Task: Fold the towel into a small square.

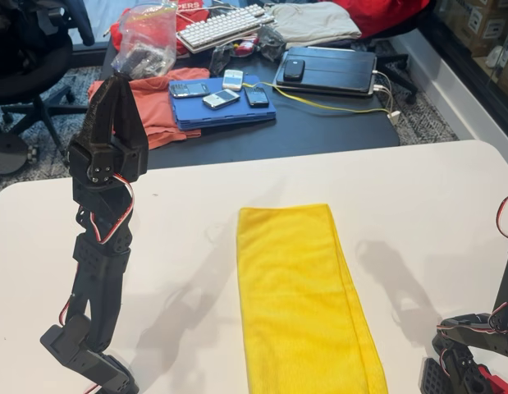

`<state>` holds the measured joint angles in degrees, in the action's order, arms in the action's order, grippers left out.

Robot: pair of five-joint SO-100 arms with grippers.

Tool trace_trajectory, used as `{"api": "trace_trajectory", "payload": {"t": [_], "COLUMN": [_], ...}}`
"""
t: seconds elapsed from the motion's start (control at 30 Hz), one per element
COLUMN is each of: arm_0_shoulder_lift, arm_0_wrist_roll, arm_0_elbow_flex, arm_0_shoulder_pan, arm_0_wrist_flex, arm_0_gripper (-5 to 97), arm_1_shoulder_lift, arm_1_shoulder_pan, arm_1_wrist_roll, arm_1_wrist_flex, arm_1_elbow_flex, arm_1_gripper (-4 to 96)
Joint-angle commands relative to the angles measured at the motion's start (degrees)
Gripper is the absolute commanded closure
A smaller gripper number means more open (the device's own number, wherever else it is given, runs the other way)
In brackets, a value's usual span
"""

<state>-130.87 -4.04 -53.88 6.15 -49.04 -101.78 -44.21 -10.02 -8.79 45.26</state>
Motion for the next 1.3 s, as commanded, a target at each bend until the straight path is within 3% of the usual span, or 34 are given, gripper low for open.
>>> {"api": "trace_trajectory", "payload": {"t": [0.0,0.17,0.33,0.73,1.27], "arm_0_shoulder_lift": [0.79,0.18,0.18,0.09,0.0], "arm_0_wrist_roll": [0.53,0.0,-0.09,-0.18,-0.09], "arm_0_elbow_flex": [-0.09,0.0,0.7,-6.68,-23.64], "arm_0_shoulder_pan": [2.02,10.99,15.56,15.47,16.17], "arm_0_wrist_flex": [30.67,46.76,55.02,63.46,64.86], "arm_0_gripper": [92,92,92,92,92], "arm_1_shoulder_lift": [-9.76,-10.02,-9.4,2.72,3.96], "arm_1_shoulder_pan": [1.23,11.07,21.36,22.68,22.59], "arm_1_wrist_roll": [0.97,0.97,0.18,0.0,0.0], "arm_1_wrist_flex": [7.82,22.59,34.45,50.98,53.44], "arm_1_elbow_flex": [-24.43,-24.43,-24.35,-24.43,-24.35], "arm_1_gripper": [92.9,92.9,92.9,92.9,92.9]}}
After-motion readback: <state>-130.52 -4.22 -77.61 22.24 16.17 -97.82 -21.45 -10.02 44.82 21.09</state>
